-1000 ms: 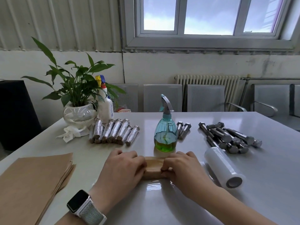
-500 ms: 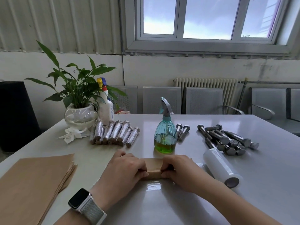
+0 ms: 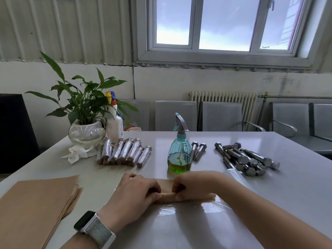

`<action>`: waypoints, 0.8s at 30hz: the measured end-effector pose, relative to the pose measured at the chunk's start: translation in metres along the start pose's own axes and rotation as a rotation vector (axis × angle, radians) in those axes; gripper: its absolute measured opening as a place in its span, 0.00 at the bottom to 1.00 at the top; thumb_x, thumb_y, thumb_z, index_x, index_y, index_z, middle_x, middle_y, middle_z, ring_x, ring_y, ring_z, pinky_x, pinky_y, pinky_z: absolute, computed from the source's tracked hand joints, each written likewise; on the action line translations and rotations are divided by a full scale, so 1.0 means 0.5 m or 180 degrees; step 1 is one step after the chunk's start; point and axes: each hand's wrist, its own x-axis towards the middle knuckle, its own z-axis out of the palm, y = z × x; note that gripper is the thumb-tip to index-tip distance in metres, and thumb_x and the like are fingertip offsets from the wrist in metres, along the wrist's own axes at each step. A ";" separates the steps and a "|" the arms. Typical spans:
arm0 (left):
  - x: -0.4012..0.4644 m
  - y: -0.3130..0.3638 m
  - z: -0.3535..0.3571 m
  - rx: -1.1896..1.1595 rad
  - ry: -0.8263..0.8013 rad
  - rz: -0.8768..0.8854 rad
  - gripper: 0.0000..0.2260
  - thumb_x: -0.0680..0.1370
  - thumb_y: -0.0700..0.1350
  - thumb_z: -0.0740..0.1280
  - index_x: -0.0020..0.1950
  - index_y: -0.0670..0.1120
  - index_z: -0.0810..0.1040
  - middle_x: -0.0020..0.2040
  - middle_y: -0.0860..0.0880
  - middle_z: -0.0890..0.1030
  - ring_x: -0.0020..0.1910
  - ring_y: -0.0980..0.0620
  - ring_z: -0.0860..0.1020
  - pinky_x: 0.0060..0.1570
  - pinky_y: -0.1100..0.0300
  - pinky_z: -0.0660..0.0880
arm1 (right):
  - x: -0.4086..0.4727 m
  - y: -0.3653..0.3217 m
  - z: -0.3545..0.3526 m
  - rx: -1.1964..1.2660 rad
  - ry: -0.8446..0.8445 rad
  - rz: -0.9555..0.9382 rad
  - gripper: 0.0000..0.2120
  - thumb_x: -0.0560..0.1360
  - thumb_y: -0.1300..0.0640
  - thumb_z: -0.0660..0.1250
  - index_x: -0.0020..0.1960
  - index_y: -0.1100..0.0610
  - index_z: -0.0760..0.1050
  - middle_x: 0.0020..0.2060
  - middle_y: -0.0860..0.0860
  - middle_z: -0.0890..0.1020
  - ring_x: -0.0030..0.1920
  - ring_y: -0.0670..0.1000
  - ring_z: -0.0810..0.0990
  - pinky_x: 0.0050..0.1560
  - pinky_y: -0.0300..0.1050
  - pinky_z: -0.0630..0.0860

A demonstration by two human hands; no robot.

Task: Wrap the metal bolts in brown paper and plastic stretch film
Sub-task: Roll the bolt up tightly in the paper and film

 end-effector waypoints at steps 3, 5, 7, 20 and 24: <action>0.000 -0.001 0.001 -0.0010 0.0019 -0.0016 0.10 0.76 0.61 0.60 0.53 0.60 0.77 0.48 0.63 0.81 0.50 0.63 0.74 0.55 0.60 0.57 | 0.007 -0.004 -0.021 -0.0229 -0.0378 0.0135 0.20 0.78 0.44 0.63 0.66 0.52 0.74 0.60 0.53 0.79 0.57 0.56 0.78 0.52 0.45 0.72; 0.000 0.000 0.002 -0.0023 0.0018 -0.0059 0.10 0.76 0.61 0.60 0.53 0.60 0.77 0.48 0.63 0.81 0.51 0.63 0.73 0.56 0.59 0.58 | 0.012 -0.003 -0.026 -0.0275 -0.0521 0.0265 0.22 0.77 0.41 0.63 0.64 0.53 0.76 0.57 0.54 0.81 0.54 0.58 0.80 0.55 0.51 0.77; 0.001 0.003 0.001 -0.0019 -0.0001 -0.0083 0.10 0.77 0.60 0.60 0.53 0.60 0.77 0.49 0.63 0.81 0.51 0.62 0.73 0.55 0.59 0.58 | 0.018 -0.001 -0.029 -0.0361 -0.0606 0.0455 0.26 0.75 0.37 0.63 0.61 0.57 0.78 0.50 0.56 0.82 0.47 0.58 0.81 0.46 0.48 0.79; 0.004 0.005 -0.003 -0.0165 -0.0122 -0.0175 0.08 0.76 0.60 0.61 0.50 0.61 0.77 0.47 0.62 0.81 0.50 0.61 0.72 0.58 0.58 0.58 | 0.038 0.076 0.003 -0.0342 0.1116 0.0880 0.17 0.77 0.40 0.59 0.54 0.52 0.74 0.55 0.51 0.79 0.56 0.55 0.76 0.53 0.52 0.69; 0.004 0.007 -0.006 -0.0122 -0.0140 -0.0193 0.09 0.77 0.60 0.61 0.51 0.60 0.78 0.48 0.60 0.80 0.52 0.60 0.72 0.57 0.58 0.57 | 0.039 0.088 0.003 0.0076 0.1171 0.0720 0.17 0.75 0.41 0.66 0.53 0.53 0.76 0.53 0.52 0.81 0.45 0.50 0.72 0.42 0.43 0.67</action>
